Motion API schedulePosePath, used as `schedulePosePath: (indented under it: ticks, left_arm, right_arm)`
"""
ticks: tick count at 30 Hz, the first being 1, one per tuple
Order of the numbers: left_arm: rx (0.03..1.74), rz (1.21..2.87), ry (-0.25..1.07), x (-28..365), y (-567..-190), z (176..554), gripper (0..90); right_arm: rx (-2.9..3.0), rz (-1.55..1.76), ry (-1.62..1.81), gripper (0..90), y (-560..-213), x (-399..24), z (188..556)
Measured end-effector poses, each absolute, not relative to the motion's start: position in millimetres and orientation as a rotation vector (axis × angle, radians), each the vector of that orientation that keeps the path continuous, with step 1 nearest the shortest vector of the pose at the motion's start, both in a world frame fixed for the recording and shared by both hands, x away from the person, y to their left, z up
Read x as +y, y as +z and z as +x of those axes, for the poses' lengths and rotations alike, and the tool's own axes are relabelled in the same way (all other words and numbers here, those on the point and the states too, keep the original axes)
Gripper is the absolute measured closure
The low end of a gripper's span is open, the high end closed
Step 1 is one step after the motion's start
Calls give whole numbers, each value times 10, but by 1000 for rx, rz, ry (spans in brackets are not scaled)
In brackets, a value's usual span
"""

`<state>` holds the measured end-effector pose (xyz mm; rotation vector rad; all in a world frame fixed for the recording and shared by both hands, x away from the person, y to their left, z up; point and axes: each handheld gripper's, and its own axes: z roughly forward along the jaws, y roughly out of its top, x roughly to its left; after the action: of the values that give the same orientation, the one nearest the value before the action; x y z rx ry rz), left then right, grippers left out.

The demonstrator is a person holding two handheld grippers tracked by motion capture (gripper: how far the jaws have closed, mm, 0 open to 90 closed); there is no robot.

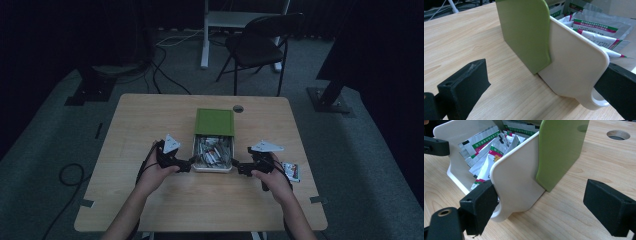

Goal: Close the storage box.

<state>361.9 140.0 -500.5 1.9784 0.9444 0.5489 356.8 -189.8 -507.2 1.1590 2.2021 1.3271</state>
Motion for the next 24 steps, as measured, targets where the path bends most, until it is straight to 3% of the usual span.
schedulePosePath:
  ticks: [24]
  left_arm:
    - [951,1974,554,1392,-4990,3724,11]
  right_arm:
    - [2161,1212,1333,122,-5087,-1888,3642]
